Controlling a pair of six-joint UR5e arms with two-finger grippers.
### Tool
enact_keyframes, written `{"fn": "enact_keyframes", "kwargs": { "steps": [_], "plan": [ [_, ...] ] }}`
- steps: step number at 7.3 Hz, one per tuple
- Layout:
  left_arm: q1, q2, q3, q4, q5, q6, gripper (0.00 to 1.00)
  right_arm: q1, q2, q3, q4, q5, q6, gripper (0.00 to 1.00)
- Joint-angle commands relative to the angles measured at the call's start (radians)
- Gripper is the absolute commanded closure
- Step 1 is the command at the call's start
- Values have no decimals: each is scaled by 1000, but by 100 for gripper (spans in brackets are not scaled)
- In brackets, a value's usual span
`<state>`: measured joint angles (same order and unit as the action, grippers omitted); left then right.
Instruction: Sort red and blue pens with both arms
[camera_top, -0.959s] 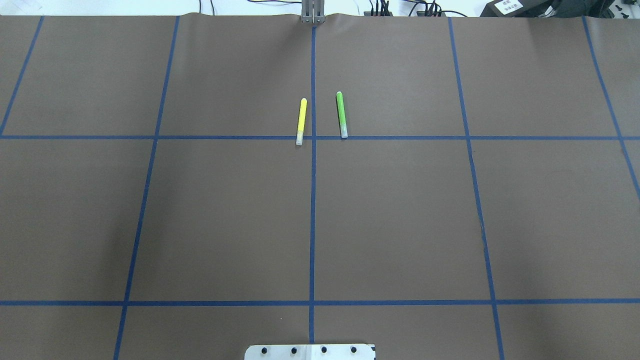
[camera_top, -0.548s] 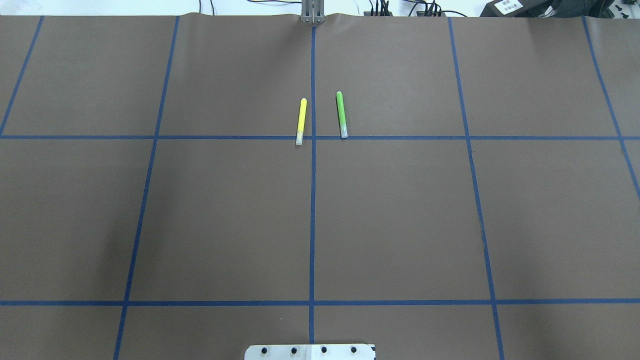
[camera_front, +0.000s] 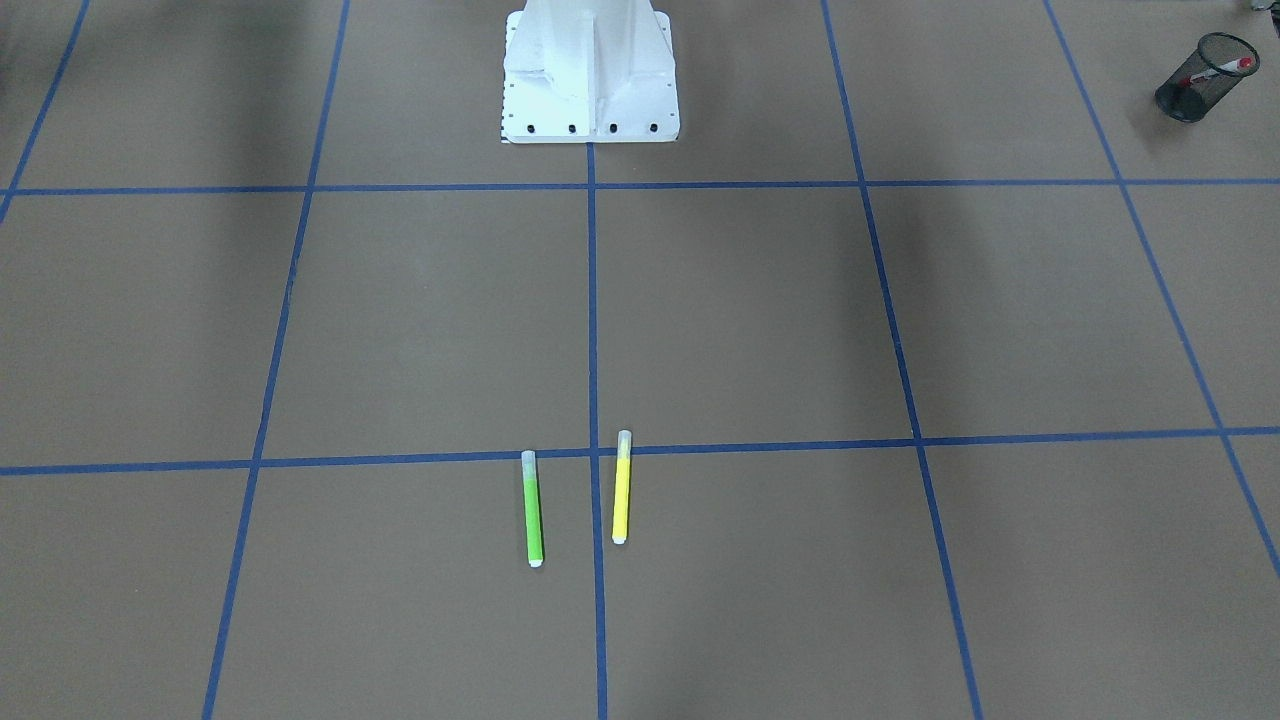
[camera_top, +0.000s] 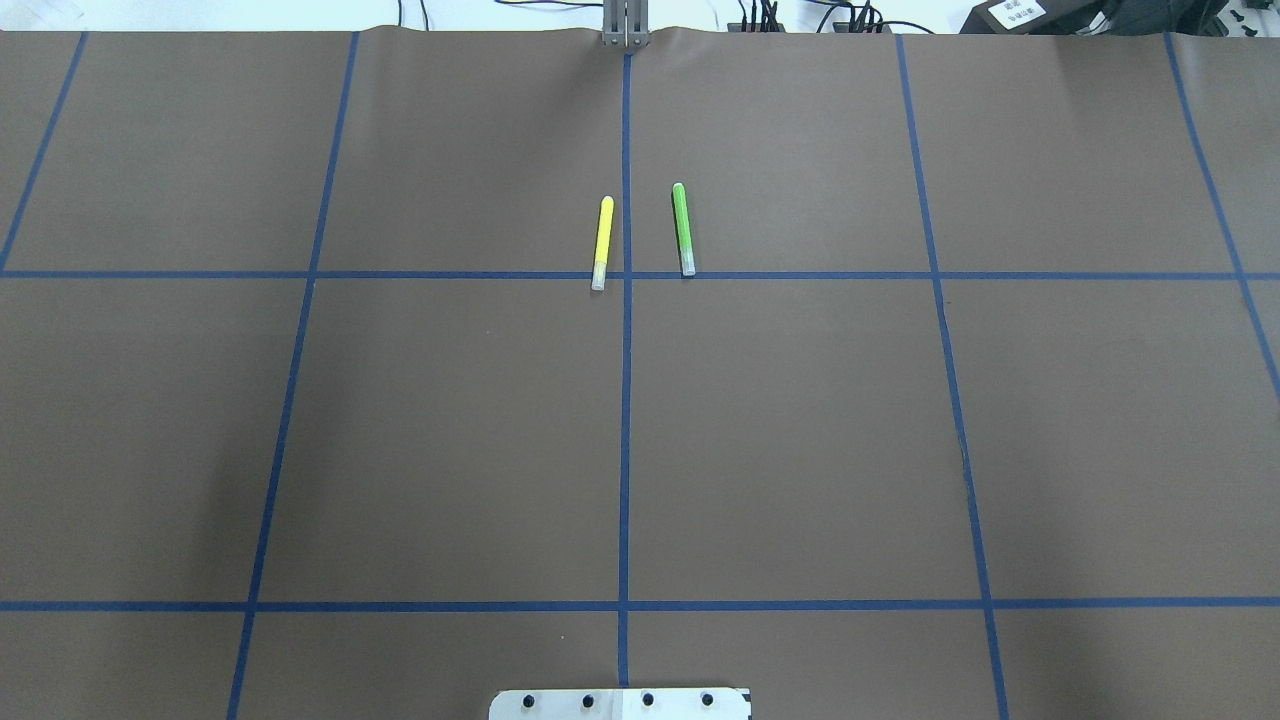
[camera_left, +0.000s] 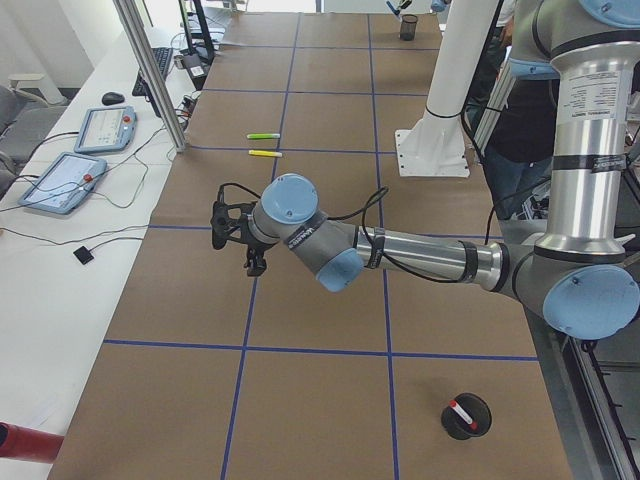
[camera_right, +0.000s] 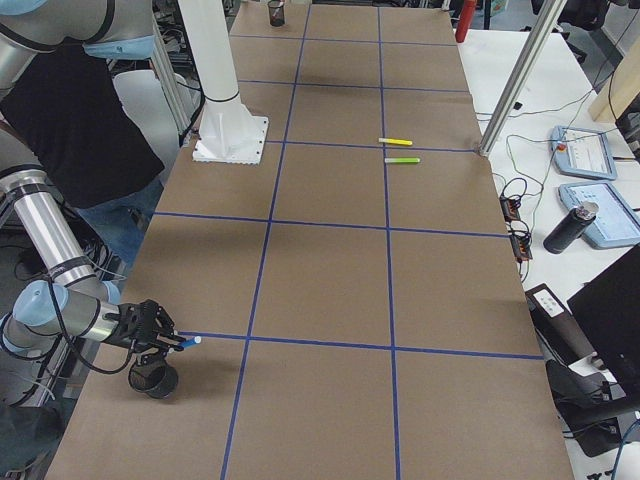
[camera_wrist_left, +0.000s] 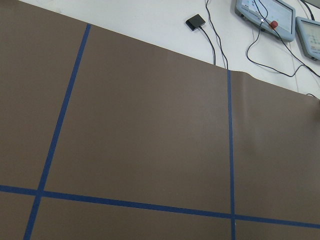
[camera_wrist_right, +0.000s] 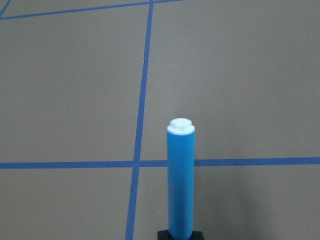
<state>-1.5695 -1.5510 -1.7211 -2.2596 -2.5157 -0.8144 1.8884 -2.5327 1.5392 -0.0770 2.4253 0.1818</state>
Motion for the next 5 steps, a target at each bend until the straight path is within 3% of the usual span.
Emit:
{"fn": "enact_keyframes", "kwargs": {
  "steps": [1, 5],
  "plan": [
    [0, 5, -2, -1, -2, 0, 0, 4, -35, -1, 0, -63, -45, 100],
    [8, 26, -21, -9, -2, -42, 0, 21, -35, 54, -3, -144, -45, 100]
  ]
}}
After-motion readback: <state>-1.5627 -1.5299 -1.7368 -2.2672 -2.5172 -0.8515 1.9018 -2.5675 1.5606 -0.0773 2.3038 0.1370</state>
